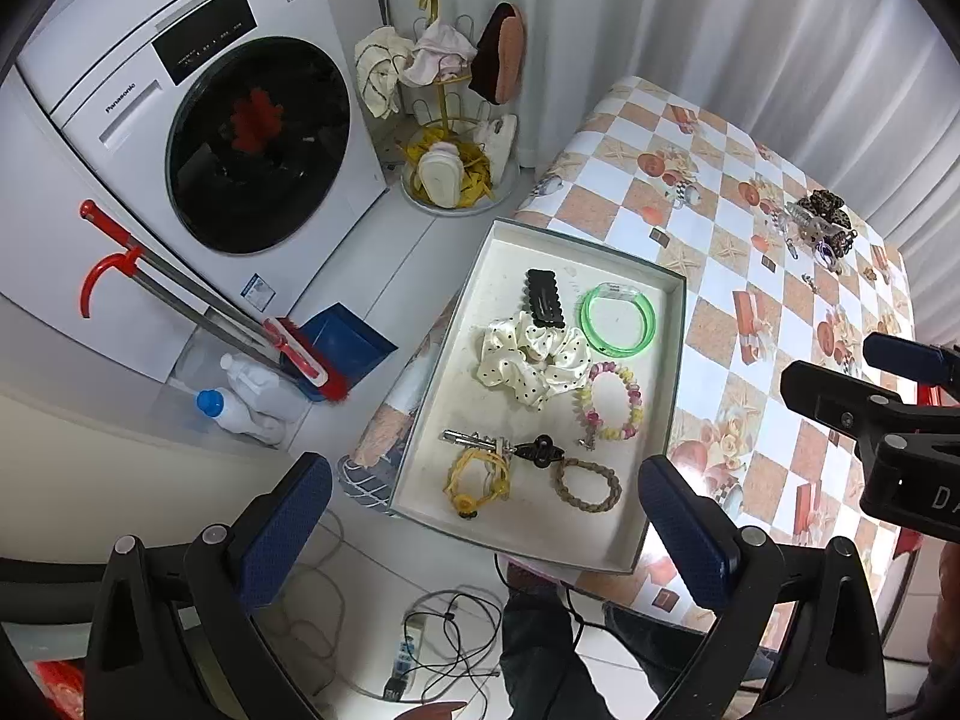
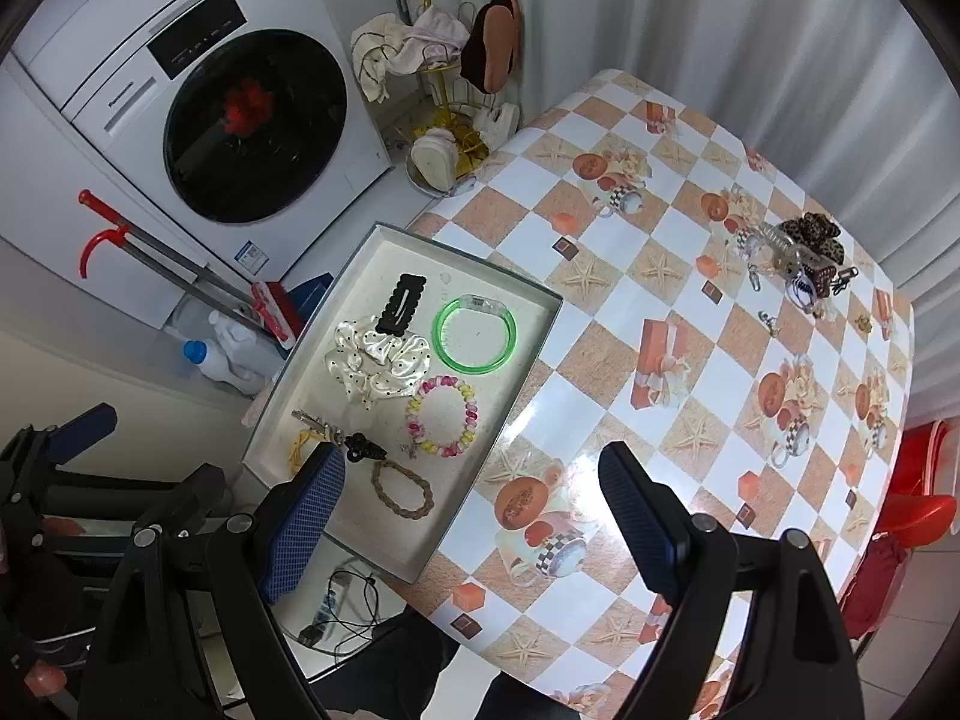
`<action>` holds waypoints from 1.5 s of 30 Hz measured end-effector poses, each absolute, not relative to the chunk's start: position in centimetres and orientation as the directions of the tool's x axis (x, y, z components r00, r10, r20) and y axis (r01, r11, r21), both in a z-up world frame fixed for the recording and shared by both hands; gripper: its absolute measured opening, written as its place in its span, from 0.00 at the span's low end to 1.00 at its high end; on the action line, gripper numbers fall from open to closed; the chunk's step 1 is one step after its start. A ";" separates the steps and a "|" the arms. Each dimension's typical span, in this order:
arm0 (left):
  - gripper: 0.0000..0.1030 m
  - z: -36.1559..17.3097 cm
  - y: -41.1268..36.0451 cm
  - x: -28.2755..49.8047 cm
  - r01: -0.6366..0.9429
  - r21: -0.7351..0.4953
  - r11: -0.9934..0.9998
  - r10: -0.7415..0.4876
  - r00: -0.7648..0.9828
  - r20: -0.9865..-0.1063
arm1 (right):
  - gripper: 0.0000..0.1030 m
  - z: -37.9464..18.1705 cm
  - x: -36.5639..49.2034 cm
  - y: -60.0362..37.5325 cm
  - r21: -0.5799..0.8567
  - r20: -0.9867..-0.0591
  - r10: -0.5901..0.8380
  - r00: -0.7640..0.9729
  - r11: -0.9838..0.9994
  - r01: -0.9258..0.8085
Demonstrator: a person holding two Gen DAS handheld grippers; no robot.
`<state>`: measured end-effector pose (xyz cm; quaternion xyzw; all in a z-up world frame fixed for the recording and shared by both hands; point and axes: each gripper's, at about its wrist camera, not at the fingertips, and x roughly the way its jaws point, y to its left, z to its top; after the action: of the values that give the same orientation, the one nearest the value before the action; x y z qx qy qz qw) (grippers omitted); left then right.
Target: Organize jewelry
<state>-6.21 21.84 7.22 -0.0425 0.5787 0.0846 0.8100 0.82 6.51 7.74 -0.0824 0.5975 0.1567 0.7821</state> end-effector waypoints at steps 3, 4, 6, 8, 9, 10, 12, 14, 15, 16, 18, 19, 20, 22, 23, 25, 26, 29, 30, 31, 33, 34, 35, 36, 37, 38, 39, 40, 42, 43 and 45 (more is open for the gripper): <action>1.00 7.4 21.5 -6.4 -0.186 0.040 0.982 0.098 0.315 -0.944 | 0.86 7.9 0.8 6.7 0.060 -0.961 0.149 0.235 0.936 -0.348; 1.00 7.4 21.5 -6.4 -0.187 0.042 0.981 0.100 0.314 -0.944 | 0.86 7.9 0.7 6.7 0.060 -0.961 0.149 0.234 0.935 -0.350; 1.00 7.5 21.5 -6.4 -0.189 0.045 0.981 0.104 0.313 -0.944 | 0.86 7.9 0.7 6.8 0.060 -0.961 0.149 0.234 0.935 -0.350; 1.00 7.6 21.5 -6.5 -0.190 0.047 0.981 0.106 0.314 -0.944 | 0.86 8.0 0.7 6.9 0.060 -0.961 0.150 0.233 0.934 -0.352; 1.00 7.6 21.5 -6.5 -0.191 0.048 0.981 0.107 0.314 -0.943 | 0.86 8.0 0.6 7.0 0.060 -0.961 0.149 0.234 0.935 -0.351; 1.00 7.6 21.5 -6.5 -0.191 0.047 0.981 0.107 0.315 -0.943 | 0.86 8.0 0.6 7.0 0.059 -0.961 0.149 0.233 0.934 -0.352; 1.00 7.6 21.5 -6.5 -0.191 0.048 0.980 0.107 0.313 -0.944 | 0.86 7.9 0.6 7.0 0.060 -0.961 0.149 0.233 0.935 -0.349; 1.00 7.6 21.5 -6.5 -0.191 0.048 0.981 0.107 0.313 -0.944 | 0.86 8.0 0.6 7.1 0.060 -0.961 0.148 0.232 0.935 -0.350; 1.00 7.6 21.5 -6.5 -0.190 0.047 0.981 0.106 0.313 -0.944 | 0.86 8.0 0.6 7.1 0.061 -0.961 0.150 0.232 0.934 -0.351; 1.00 7.6 21.5 -6.5 -0.189 0.047 0.981 0.106 0.313 -0.944 | 0.86 8.0 0.6 7.1 0.060 -0.961 0.149 0.233 0.934 -0.352; 1.00 7.6 21.5 -6.5 -0.188 0.049 0.981 0.107 0.313 -0.944 | 0.86 7.9 0.6 7.1 0.060 -0.961 0.149 0.234 0.935 -0.351; 1.00 7.5 21.5 -6.5 -0.188 0.048 0.981 0.107 0.313 -0.944 | 0.86 7.9 0.6 7.1 0.060 -0.961 0.149 0.233 0.935 -0.350; 1.00 7.6 21.5 -6.5 -0.189 0.049 0.981 0.107 0.312 -0.944 | 0.86 7.9 0.5 7.3 0.059 -0.961 0.149 0.233 0.934 -0.353; 1.00 7.5 21.5 -6.5 -0.189 0.049 0.981 0.107 0.312 -0.944 | 0.86 7.9 0.5 7.2 0.060 -0.961 0.148 0.233 0.935 -0.349; 1.00 7.5 21.4 -6.5 -0.190 0.050 0.981 0.108 0.312 -0.944 | 0.86 7.9 0.5 7.2 0.059 -0.961 0.148 0.233 0.935 -0.349; 1.00 7.5 21.4 -6.5 -0.190 0.049 0.981 0.108 0.313 -0.944 | 0.86 7.9 0.5 7.3 0.058 -0.961 0.147 0.235 0.936 -0.348; 1.00 7.5 21.4 -6.5 -0.190 0.049 0.981 0.108 0.313 -0.944 | 0.86 7.9 0.5 7.3 0.058 -0.961 0.147 0.235 0.936 -0.348; 1.00 7.5 21.4 -6.5 -0.189 0.050 0.981 0.109 0.313 -0.943 | 0.86 7.9 0.6 7.3 0.059 -0.961 0.147 0.235 0.937 -0.345; 1.00 7.5 21.4 -6.5 -0.189 0.051 0.981 0.109 0.313 -0.943 | 0.86 7.9 0.5 7.4 0.059 -0.961 0.147 0.235 0.937 -0.346; 1.00 7.5 21.3 -6.4 -0.189 0.051 0.981 0.109 0.312 -0.944 | 0.86 7.9 0.6 7.3 0.059 -0.961 0.147 0.234 0.937 -0.345; 1.00 7.5 21.4 -6.5 -0.190 0.053 0.980 0.111 0.311 -0.944 | 0.86 7.9 0.6 7.3 0.059 -0.961 0.147 0.234 0.937 -0.345; 1.00 7.5 21.6 -6.6 -0.190 0.053 0.980 0.111 0.311 -0.944 | 0.86 7.9 0.6 7.3 0.059 -0.961 0.147 0.234 0.936 -0.346; 1.00 7.5 21.7 -6.6 -0.190 0.053 0.980 0.111 0.311 -0.944 | 0.86 7.9 0.6 7.3 0.059 -0.961 0.147 0.235 0.936 -0.346; 1.00 7.6 21.7 -6.7 -0.191 0.053 0.980 0.112 0.311 -0.944 | 0.86 7.9 0.6 7.3 0.059 -0.961 0.147 0.234 0.936 -0.346; 1.00 7.5 21.7 -6.6 -0.189 0.054 0.980 0.112 0.312 -0.943 | 0.86 7.9 0.5 7.4 0.059 -0.961 0.147 0.234 0.936 -0.347; 1.00 7.5 21.7 -6.6 -0.189 0.054 0.981 0.112 0.313 -0.943 | 0.86 7.9 0.6 7.3 0.059 -0.961 0.147 0.234 0.936 -0.346; 1.00 7.5 21.8 -6.6 -0.187 0.054 0.981 0.112 0.313 -0.943 | 0.86 7.9 0.5 7.4 0.059 -0.961 0.147 0.234 0.936 -0.346; 1.00 7.5 21.7 -6.6 -0.187 0.054 0.981 0.112 0.312 -0.943 | 0.86 7.9 0.5 7.4 0.059 -0.961 0.147 0.234 0.936 -0.346; 1.00 7.5 21.8 -6.6 -0.187 0.055 0.981 0.112 0.311 -0.944 | 0.86 8.0 0.5 7.4 0.059 -0.961 0.147 0.234 0.936 -0.346; 1.00 7.5 21.7 -6.6 -0.187 0.055 0.981 0.112 0.311 -0.944 | 0.86 7.9 0.5 7.3 0.059 -0.961 0.147 0.234 0.937 -0.346; 1.00 7.5 21.6 -6.6 -0.188 0.055 0.981 0.113 0.312 -0.943 | 0.86 7.9 0.5 7.4 0.058 -0.961 0.146 0.234 0.937 -0.345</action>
<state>-6.62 21.63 7.48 -0.0325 0.5793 0.0932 0.8091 0.46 7.41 7.94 -0.0832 0.5984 0.1573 0.7812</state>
